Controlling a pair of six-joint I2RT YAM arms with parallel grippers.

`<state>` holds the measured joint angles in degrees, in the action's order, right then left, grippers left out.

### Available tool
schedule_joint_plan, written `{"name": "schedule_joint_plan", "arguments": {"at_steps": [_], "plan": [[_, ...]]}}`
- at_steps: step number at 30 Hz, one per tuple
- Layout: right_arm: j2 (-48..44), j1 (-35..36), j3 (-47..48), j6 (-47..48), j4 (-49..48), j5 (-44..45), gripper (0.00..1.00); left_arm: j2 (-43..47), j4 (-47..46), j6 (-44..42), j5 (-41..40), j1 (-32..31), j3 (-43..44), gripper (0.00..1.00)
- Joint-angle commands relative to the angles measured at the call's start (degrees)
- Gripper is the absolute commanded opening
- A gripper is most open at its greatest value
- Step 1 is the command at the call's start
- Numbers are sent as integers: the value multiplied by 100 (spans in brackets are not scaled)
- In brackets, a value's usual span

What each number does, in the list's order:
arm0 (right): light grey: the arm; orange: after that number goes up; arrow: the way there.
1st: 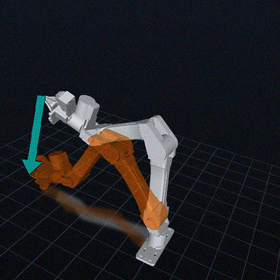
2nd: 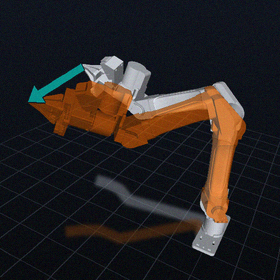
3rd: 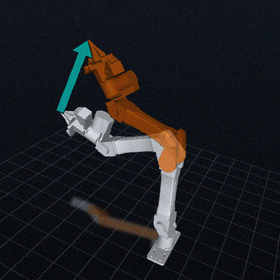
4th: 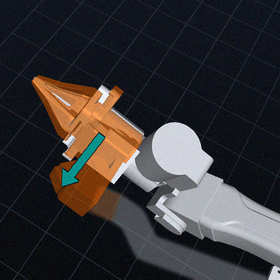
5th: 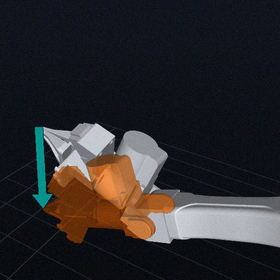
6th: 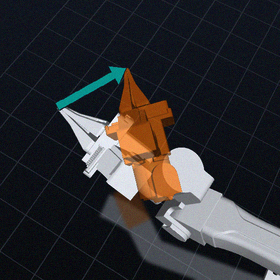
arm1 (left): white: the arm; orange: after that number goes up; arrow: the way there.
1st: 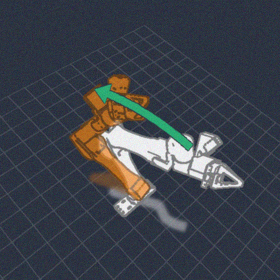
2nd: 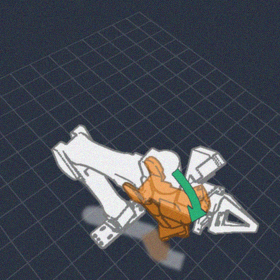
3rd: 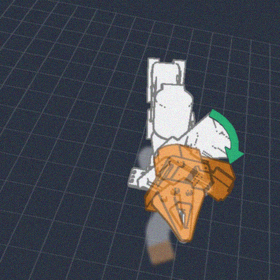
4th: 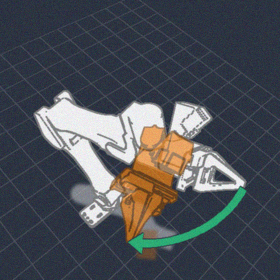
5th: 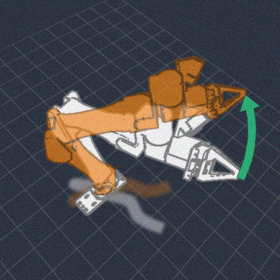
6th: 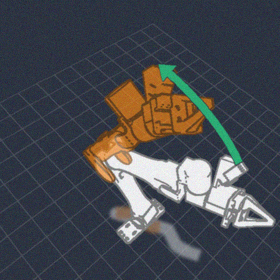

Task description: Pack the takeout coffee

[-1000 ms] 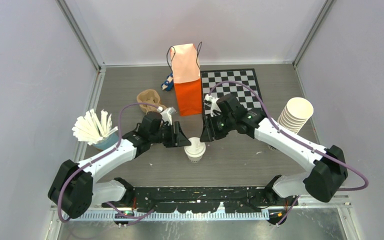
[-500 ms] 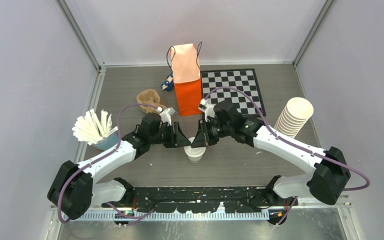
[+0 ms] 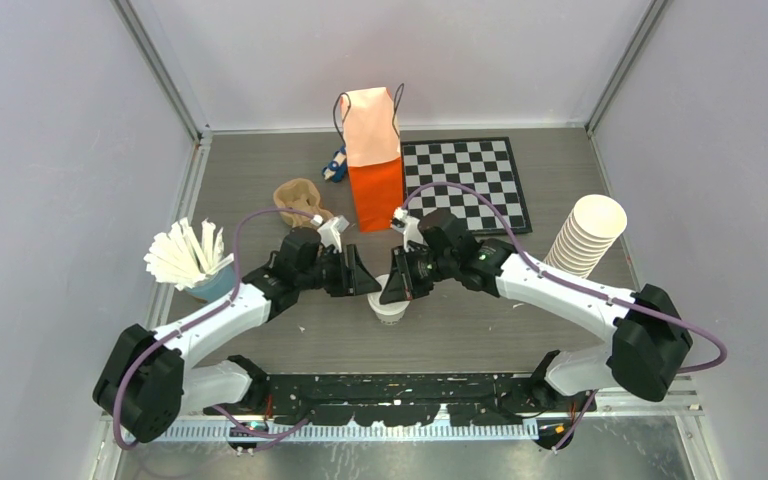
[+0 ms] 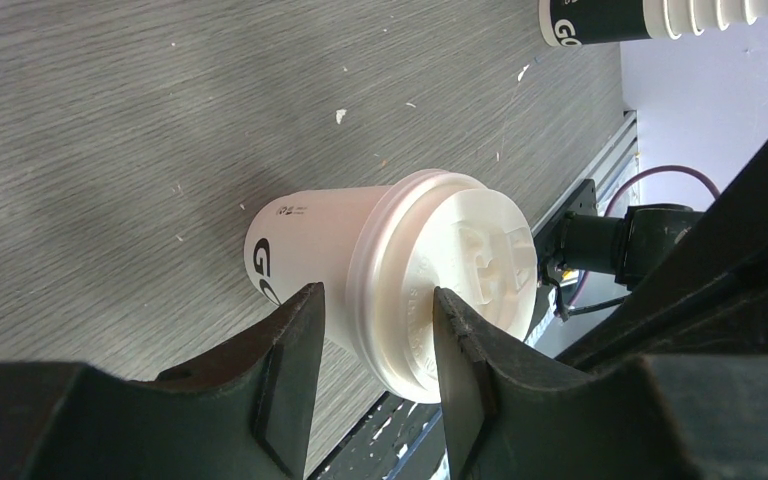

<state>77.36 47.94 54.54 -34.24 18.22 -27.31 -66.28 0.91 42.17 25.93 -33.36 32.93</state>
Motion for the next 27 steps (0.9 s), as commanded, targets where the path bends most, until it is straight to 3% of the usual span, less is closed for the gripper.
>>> {"name": "schedule_joint_plan", "arguments": {"at_steps": [1, 15, 27], "plan": [[53, 8, -34, 185, -100, 159, 12, 94, 73, -54, -137, -15, -140, 45], [246, -100, -159, 522, 67, 310, 13, -5, 68, -70, -87, -21, -92, 45], [140, -110, -814, 516, -140, 412, 14, -45, 176, -139, -162, -20, -107, 44]]}}
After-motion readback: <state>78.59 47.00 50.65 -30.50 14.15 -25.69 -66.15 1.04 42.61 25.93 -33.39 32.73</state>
